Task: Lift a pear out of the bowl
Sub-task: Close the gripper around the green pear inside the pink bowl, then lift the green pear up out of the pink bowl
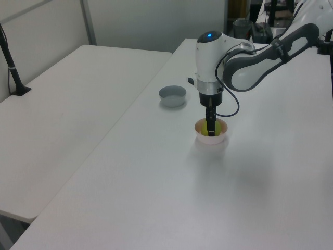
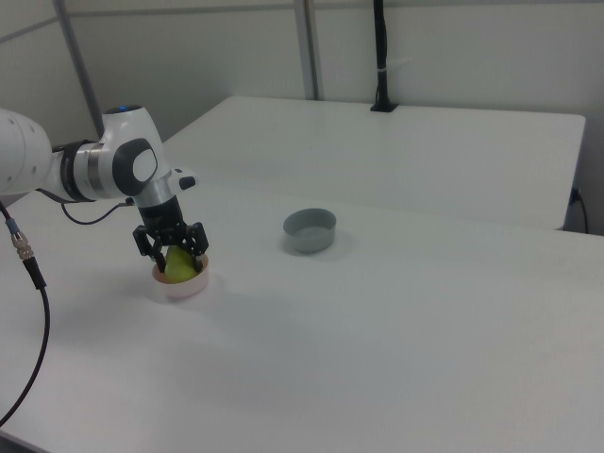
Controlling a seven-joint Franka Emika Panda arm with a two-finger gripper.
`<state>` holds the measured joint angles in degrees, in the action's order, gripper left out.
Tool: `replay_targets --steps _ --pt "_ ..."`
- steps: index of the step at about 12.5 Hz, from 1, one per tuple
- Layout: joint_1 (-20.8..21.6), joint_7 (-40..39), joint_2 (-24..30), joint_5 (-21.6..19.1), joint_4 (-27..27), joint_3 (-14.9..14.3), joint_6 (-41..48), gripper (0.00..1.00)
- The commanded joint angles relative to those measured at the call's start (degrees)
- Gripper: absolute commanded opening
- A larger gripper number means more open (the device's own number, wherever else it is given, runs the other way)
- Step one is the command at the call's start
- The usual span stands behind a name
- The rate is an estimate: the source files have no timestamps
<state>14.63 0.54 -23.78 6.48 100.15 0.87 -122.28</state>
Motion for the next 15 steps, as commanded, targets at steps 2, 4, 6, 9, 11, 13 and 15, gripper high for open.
replay_targets --steps 2,4,6,9,11,13,15 --pt "0.7 -0.1 4.0 0.5 0.7 -0.2 2.4 0.56" --pt "0.7 0.0 6.2 0.1 -0.2 -0.2 4.8 0.56" --pt "0.7 0.0 8.3 0.0 -2.3 -0.1 9.3 0.56" --pt "0.6 -0.1 11.7 -0.3 -4.7 -0.2 14.1 0.56" --pt "0.0 -0.2 11.9 -1.6 -5.9 -0.3 15.4 0.56" --pt "-0.5 -0.9 11.7 -1.6 -5.9 -1.2 15.2 0.56" --pt "-3.4 -1.8 11.6 -1.5 -5.9 -1.3 15.1 0.56"
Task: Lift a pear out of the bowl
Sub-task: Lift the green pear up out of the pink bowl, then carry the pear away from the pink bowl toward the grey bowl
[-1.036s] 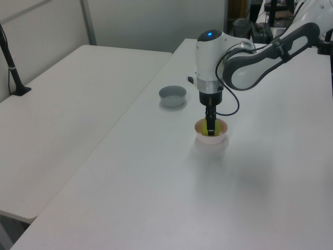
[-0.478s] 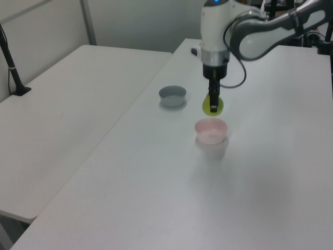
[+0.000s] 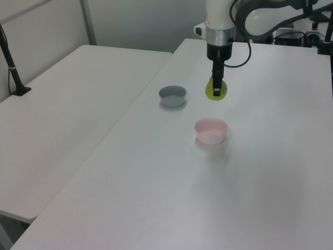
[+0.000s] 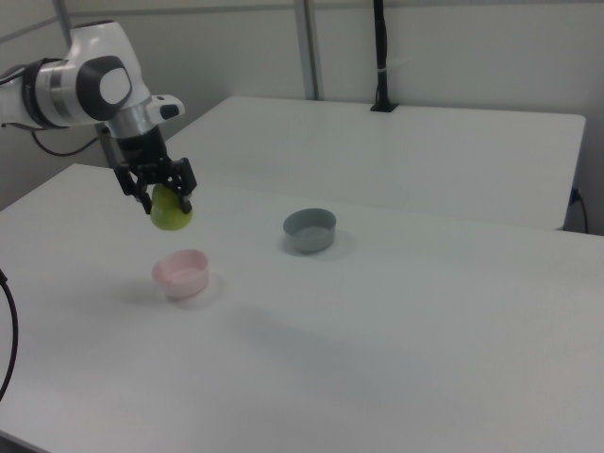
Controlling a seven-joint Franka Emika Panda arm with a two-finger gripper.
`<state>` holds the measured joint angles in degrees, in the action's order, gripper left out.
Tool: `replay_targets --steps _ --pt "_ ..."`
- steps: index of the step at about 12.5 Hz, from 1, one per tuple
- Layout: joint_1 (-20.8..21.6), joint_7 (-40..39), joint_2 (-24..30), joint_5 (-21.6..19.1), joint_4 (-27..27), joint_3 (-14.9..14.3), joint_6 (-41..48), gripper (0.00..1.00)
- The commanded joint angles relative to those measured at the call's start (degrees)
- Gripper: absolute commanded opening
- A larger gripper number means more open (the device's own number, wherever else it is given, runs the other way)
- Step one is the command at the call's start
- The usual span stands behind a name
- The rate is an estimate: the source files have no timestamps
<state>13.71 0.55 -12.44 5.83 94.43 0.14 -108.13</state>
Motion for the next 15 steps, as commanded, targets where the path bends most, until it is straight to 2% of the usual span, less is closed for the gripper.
replay_targets --steps 1,5,7,15 --pt "-4.3 -3.0 0.3 -0.8 -0.2 -0.7 0.7 0.56" --pt "-11.9 -8.7 0.1 -0.5 -0.2 -0.7 -0.9 0.56" --pt "-13.9 -10.0 0.1 -0.5 -0.3 -0.7 -1.0 0.57" --pt "-15.2 -9.5 -3.7 -0.7 2.2 -0.8 -7.9 0.57"
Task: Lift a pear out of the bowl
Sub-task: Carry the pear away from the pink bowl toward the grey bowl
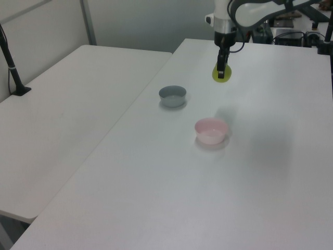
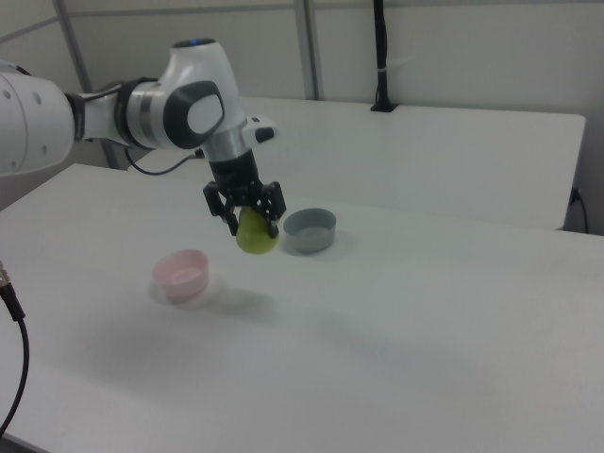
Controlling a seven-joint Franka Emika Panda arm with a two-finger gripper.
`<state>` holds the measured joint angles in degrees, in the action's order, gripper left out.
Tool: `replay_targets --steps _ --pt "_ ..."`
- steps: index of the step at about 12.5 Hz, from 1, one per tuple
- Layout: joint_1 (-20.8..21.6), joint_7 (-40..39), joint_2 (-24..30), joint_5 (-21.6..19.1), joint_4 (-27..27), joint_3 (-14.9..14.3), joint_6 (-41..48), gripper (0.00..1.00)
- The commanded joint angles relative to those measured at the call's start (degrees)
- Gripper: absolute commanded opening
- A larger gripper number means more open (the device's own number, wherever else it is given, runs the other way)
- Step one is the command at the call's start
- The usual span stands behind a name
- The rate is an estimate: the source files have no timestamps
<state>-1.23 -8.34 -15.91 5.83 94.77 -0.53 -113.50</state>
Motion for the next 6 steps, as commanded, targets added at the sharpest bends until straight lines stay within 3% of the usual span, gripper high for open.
replay_targets --steps 1,6 --pt "-0.3 -0.6 -0.6 -0.7 2.5 -0.1 -3.6 0.57" --pt "-0.2 -0.4 -4.9 -0.6 3.8 -0.1 -8.0 0.58"
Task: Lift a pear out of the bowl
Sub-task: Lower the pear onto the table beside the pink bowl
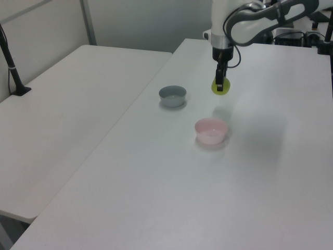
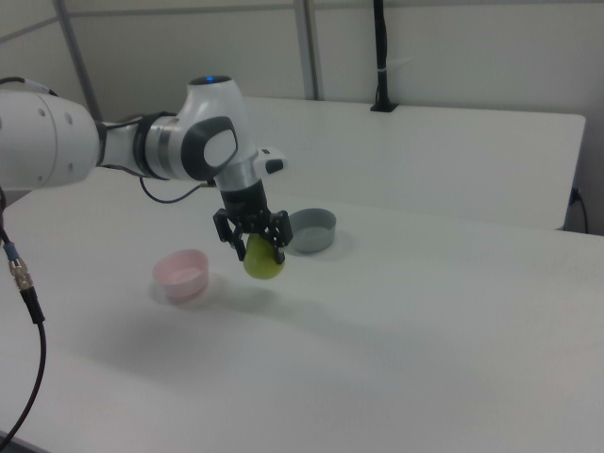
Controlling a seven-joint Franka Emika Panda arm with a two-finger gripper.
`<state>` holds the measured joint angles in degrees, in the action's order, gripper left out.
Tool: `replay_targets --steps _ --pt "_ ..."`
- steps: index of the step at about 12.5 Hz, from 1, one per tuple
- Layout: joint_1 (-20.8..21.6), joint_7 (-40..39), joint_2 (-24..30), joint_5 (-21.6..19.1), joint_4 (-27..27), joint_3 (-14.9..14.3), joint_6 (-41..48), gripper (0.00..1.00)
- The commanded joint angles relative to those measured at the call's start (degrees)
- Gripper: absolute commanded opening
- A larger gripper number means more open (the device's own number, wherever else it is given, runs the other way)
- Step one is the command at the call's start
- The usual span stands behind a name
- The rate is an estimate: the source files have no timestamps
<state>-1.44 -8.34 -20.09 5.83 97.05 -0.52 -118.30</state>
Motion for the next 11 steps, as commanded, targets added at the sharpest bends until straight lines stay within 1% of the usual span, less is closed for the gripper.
replay_targets --steps 1,5,9,11 --pt "0.0 -0.4 -1.3 -0.6 1.6 -0.1 -3.9 0.58" --pt "0.2 0.5 -3.3 -0.4 1.6 -0.1 -6.6 0.59" --pt "0.3 0.6 -4.2 -0.3 1.6 -0.1 -6.9 0.64" --pt "0.3 0.7 -4.7 -0.1 1.7 -0.1 -7.0 0.66"
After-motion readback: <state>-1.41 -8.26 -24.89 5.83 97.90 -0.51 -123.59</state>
